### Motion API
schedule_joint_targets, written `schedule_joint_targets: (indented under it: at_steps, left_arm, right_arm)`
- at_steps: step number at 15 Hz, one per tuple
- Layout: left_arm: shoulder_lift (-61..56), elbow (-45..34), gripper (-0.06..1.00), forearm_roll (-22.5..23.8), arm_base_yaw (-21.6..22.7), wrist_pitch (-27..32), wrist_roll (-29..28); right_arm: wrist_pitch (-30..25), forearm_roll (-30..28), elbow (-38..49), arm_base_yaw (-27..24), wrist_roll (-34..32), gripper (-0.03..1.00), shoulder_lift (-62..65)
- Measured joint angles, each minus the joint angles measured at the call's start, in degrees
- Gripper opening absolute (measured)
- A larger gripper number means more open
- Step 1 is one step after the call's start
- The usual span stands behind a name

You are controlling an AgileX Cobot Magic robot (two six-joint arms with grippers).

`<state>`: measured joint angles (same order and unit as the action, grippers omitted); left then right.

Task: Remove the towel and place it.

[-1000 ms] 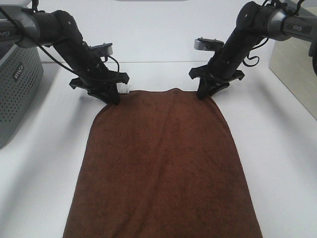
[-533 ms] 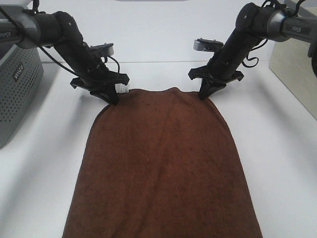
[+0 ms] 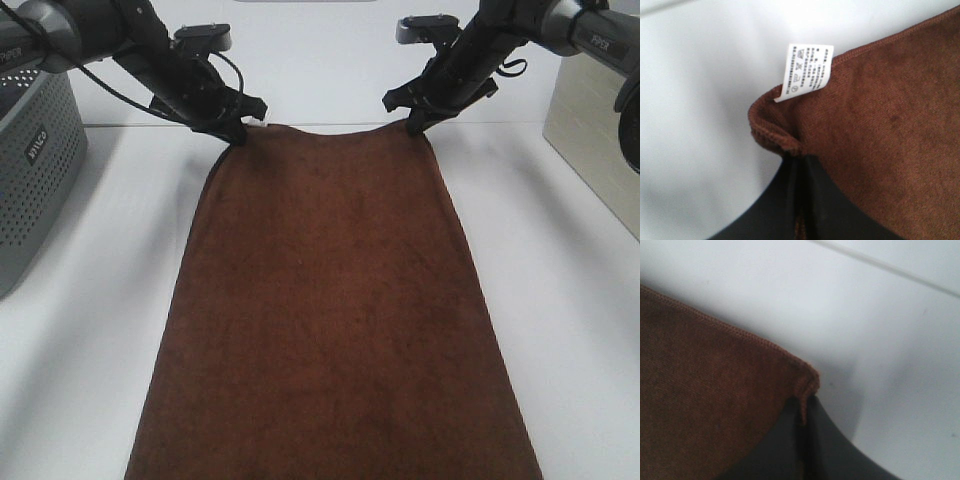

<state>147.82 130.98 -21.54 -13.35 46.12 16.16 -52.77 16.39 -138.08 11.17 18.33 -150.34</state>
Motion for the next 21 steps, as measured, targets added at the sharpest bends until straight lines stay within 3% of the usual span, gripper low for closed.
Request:
schedule_joint_targets:
  at_steps: [6,10,21]
  left_arm:
    - [0.00,0.92,0.00,2.18,0.00,-11.75,0.69]
    - [0.00,0.92,0.00,2.75,0.00,-16.27,0.86]
    - [2.41,0.92,0.00,2.98,0.00,-20.80,2.12]
  right_arm:
    - [11.46,0.97,-1.15,0.00,-0.52,0.01,0.00]
    - [16.04,1.55,-1.15,0.00,0.23,0.01,0.00]
    - [19.82,2.81,-1.26,0.00,0.80,0.01,-2.41]
